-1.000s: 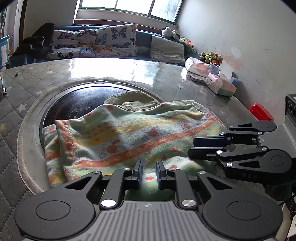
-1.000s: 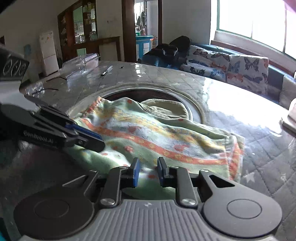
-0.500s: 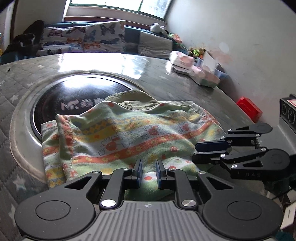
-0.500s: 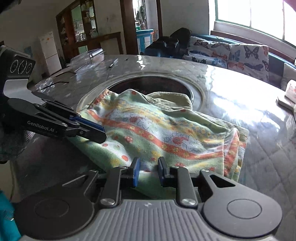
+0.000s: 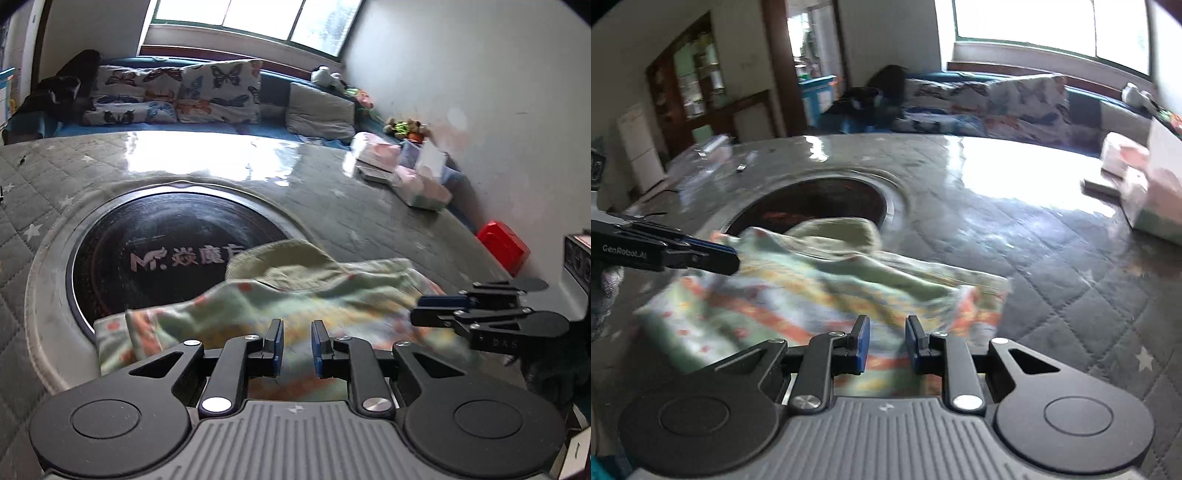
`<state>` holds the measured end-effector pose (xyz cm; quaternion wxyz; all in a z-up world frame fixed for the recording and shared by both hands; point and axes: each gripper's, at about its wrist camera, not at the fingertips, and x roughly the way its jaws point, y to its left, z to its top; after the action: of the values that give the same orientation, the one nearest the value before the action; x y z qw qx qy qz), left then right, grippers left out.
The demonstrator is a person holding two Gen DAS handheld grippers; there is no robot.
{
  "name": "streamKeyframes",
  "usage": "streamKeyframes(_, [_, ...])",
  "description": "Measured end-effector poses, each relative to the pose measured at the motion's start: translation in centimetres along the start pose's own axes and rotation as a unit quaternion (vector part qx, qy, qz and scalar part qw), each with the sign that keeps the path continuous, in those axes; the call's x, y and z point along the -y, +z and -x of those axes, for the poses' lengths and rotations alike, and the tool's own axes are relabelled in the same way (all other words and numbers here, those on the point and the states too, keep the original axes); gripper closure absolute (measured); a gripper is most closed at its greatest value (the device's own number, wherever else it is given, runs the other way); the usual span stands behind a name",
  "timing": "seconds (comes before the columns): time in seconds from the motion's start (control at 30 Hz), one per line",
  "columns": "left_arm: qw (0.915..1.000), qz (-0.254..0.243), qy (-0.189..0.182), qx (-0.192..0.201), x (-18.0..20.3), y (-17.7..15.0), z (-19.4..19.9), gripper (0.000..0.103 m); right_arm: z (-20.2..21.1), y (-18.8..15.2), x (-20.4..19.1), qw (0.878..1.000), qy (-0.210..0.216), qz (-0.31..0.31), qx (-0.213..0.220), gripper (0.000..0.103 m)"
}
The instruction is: Fold clothes
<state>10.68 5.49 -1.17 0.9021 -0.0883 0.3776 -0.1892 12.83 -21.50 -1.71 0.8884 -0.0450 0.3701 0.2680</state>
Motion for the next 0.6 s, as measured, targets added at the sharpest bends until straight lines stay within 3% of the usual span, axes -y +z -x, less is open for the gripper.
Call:
streamKeyframes(0.13, [0.9996,0.016,0.020,-0.013,-1.5,0.5,-1.9,0.086,-0.2,-0.5,0.9,1.000,-0.004,-0.009,-0.004,0.084])
streamKeyframes(0.33, [0.9995,0.020,0.025,0.006,-2.2,0.8,-1.0,0.087,-0.2,0.6,0.6,1.000,-0.005,0.005,0.007,0.083])
streamKeyframes(0.47, [0.9988,0.020,0.044,-0.008,-2.9,0.8,-2.1,0.086,-1.8,1.2,0.8,1.000,-0.008,-0.001,0.002,0.083])
streamKeyframes(0.6, [0.9985,0.039,0.039,-0.003,-3.6,0.7,-1.3,0.085,-1.7,1.4,0.3,1.000,-0.014,0.010,0.003,0.082])
